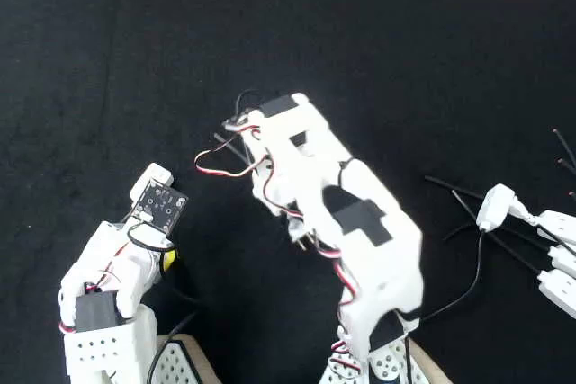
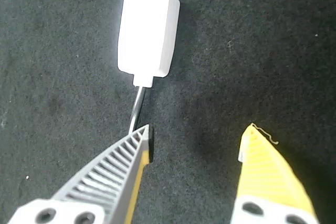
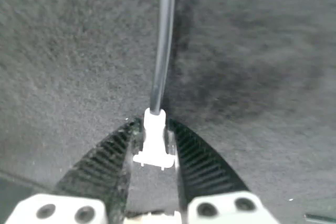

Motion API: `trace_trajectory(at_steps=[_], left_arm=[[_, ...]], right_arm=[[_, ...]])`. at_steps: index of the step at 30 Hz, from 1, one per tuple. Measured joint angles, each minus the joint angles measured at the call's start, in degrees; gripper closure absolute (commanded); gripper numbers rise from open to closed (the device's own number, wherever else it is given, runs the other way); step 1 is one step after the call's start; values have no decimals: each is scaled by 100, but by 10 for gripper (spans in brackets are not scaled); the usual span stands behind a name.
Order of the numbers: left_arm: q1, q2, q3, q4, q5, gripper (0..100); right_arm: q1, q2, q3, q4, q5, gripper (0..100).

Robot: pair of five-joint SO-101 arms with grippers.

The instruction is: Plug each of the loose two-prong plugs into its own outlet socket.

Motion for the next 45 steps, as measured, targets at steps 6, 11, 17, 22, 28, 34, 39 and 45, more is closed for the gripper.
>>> trace_trajectory(at_steps=[6, 11, 17, 22, 28, 34, 39, 45], left_arm=[[0, 0, 0, 0, 0, 726], [0, 0, 0, 0, 0, 726], [0, 0, 0, 0, 0, 726], [0, 0, 0, 0, 0, 726], [0, 0, 0, 0, 0, 726], [0, 0, 0, 0, 0, 726], [0, 0, 0, 0, 0, 726], [0, 0, 0, 0, 0, 726]], right_arm=[[18, -923, 1231, -1653, -290, 846], [18, -993, 1407, -2374, -642, 704], [18, -1143, 1319, -1662, -308, 763], [18, -1609, 1301, -1116, 167, 884], [18, -1697, 1697, -1846, 422, 903], [141, -1697, 1723, -1635, 870, 901], [501, -1697, 1723, -1565, 923, 899], [422, -1697, 1855, -1741, 659, 899]])
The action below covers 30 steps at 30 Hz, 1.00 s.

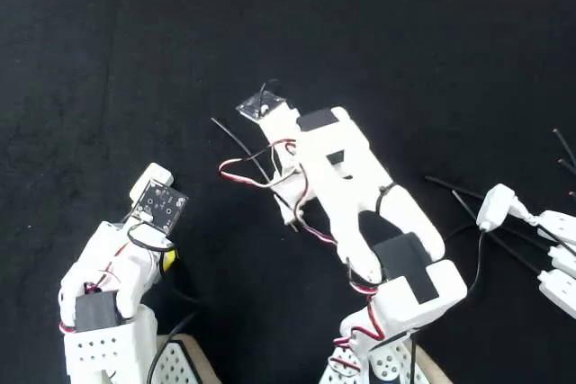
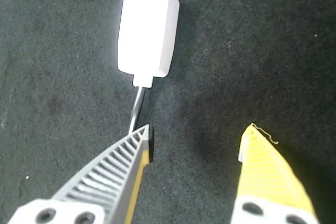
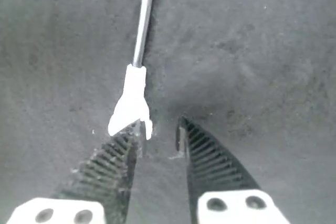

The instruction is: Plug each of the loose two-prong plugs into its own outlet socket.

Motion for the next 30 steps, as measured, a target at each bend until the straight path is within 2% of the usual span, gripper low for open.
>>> trace_trajectory(at_steps=[8, 11, 21, 30], left_arm=[[0, 0, 0, 0, 0, 726], [0, 0, 0, 0, 0, 726], [0, 0, 0, 0, 0, 726], [0, 0, 0, 0, 0, 726]], right_arm=[[-149, 70, 176, -185, -158, 898], [-167, 281, 149, -193, -255, 864], [-255, 923, -440, 97, -343, 851], [-738, 1081, -431, 193, -589, 849]])
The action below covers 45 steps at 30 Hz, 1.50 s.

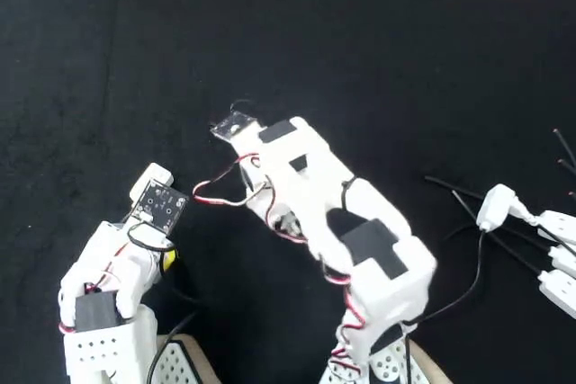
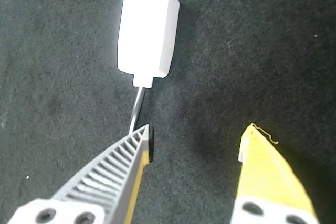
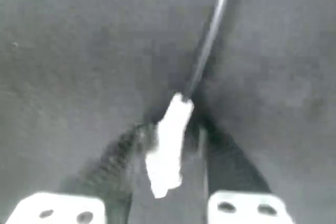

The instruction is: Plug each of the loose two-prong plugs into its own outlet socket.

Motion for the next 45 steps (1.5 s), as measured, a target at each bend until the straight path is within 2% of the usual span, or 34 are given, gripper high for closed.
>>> trace_trajectory(at_steps=[9, 14, 22, 28, 34, 40, 45], left_arm=[[0, 0, 0, 0, 0, 726], [0, 0, 0, 0, 0, 726], [0, 0, 0, 0, 0, 726], [0, 0, 0, 0, 0, 726], [0, 0, 0, 0, 0, 726], [9, 0, 0, 0, 26, 726], [554, 0, 0, 0, 510, 726]], right_arm=[[-26, 18, -9, 0, -18, 864], [-9, 18, -9, -9, -18, 979], [62, -9, -9, -9, -18, 986], [308, -554, 202, -158, -9, 987], [369, -1837, 1292, -1178, -18, 987], [360, -4088, 2980, -2497, -18, 987], [97, -6189, 3956, -2919, -53, 987]])
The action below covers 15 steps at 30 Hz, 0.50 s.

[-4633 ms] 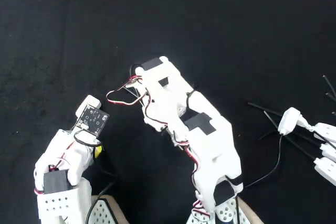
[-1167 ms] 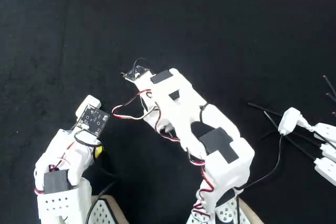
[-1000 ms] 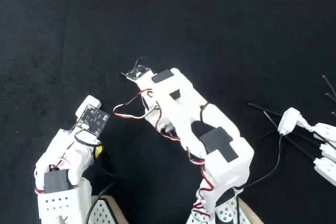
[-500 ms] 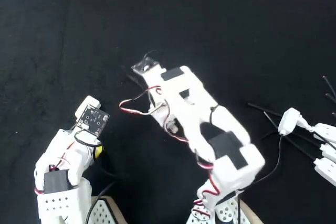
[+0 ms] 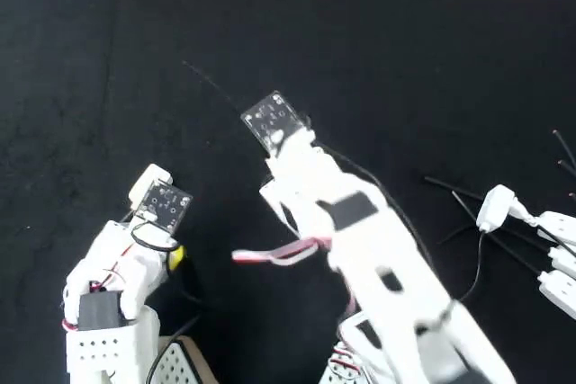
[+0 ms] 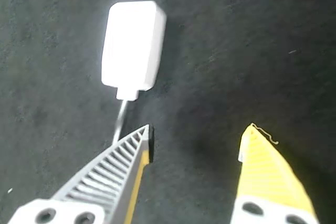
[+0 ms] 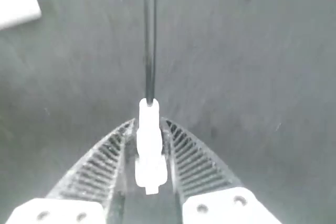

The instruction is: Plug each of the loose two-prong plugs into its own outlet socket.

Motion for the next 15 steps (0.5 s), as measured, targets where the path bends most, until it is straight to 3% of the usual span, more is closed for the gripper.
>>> trace_trajectory(at_steps=[5, 12, 15], left_arm=[[677, 0, 44, -501, 589, 724], [914, 0, 88, -2198, 2409, 721], [1187, 0, 88, -2374, 3007, 721]], right_arm=[[-387, -1064, 475, -791, -1240, 987], [-765, -1169, 1556, -2963, -2989, 987], [-1204, -1196, 2022, -3666, -3631, 987]])
